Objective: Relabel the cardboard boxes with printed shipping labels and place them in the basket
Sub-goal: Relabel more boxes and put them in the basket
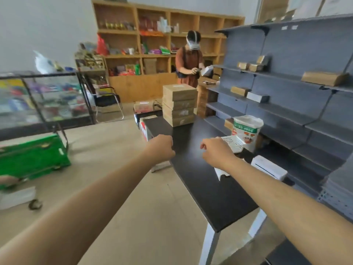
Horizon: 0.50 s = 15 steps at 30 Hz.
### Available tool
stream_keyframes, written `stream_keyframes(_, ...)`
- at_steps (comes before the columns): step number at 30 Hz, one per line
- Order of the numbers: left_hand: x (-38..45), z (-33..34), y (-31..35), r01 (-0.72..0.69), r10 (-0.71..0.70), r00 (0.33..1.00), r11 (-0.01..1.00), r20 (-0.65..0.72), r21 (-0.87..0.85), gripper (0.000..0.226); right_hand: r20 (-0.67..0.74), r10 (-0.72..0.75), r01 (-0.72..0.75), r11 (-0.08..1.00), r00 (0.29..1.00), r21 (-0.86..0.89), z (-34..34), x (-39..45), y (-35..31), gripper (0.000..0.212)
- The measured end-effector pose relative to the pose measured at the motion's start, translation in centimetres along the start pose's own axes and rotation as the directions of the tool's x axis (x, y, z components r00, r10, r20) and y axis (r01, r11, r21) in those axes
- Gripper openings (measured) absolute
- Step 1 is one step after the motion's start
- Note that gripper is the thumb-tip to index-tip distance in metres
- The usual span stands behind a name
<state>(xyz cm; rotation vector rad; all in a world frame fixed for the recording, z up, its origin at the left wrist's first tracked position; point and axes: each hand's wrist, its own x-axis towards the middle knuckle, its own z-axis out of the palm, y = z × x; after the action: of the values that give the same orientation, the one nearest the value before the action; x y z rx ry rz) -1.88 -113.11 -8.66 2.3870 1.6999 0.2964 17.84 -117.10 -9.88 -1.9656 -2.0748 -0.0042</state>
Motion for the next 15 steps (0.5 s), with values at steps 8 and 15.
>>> stream_keyframes(8,5.1,-2.9,-10.8,0.278,-0.270,0.955,0.958,-0.120,0.062,0.036,0.069,-0.258,0.252,0.965,0.964,0.078,3.7,14.0,-7.3,0.022)
stream_keyframes(15,8.0,-3.7,-19.0,0.396,-0.379,0.911,0.914,-0.165,0.086,0.038,0.197,-0.318,0.287,0.943,0.927,0.171,7.3,22.8,-13.1,0.028)
